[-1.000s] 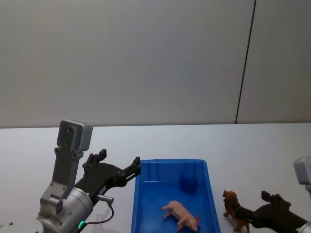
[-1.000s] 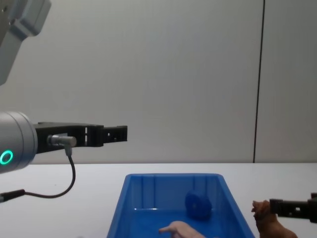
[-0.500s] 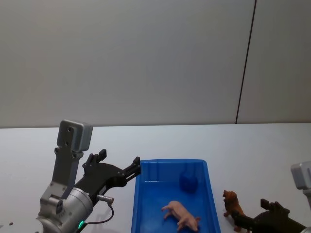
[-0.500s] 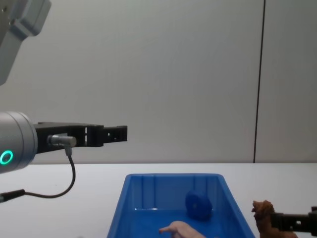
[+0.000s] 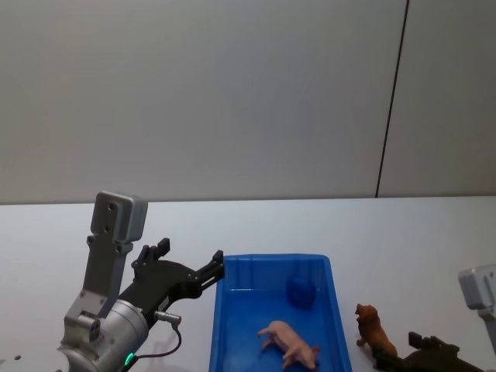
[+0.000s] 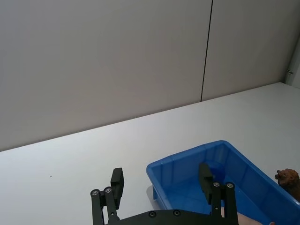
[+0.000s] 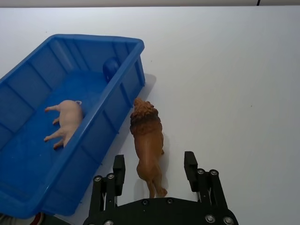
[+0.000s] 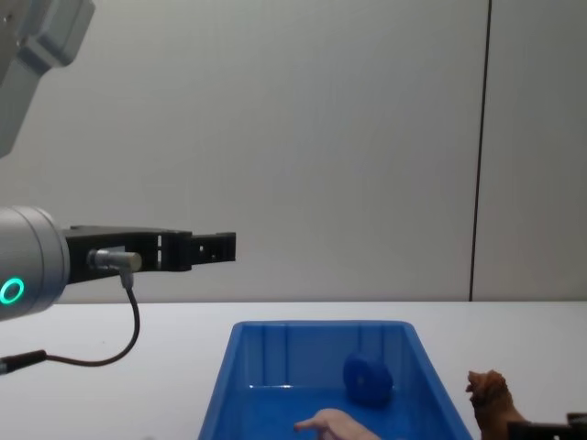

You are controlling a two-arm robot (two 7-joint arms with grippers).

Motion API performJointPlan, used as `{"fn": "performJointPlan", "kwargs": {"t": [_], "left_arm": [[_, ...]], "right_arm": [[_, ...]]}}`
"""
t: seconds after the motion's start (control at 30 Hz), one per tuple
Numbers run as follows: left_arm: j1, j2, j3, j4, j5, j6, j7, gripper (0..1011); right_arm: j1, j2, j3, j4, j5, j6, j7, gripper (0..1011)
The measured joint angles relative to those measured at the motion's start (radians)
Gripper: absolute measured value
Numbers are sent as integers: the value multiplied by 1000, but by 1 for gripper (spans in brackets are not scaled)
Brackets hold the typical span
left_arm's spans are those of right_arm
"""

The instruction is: Pick up the two dolls from the table and place them into the box.

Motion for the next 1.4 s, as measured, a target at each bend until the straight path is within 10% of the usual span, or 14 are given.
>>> {"fn": "performJointPlan", "kwargs": {"t": [0.6,1.4], "left_arm": [[0,0,0,0,0,0,0,1003],[0,0,0,0,0,0,0,1003]], "right_arm": [[7,-3,-4,9,-8,-10,9,258],[29,6,1,-50,-68,-141,36,243]]}}
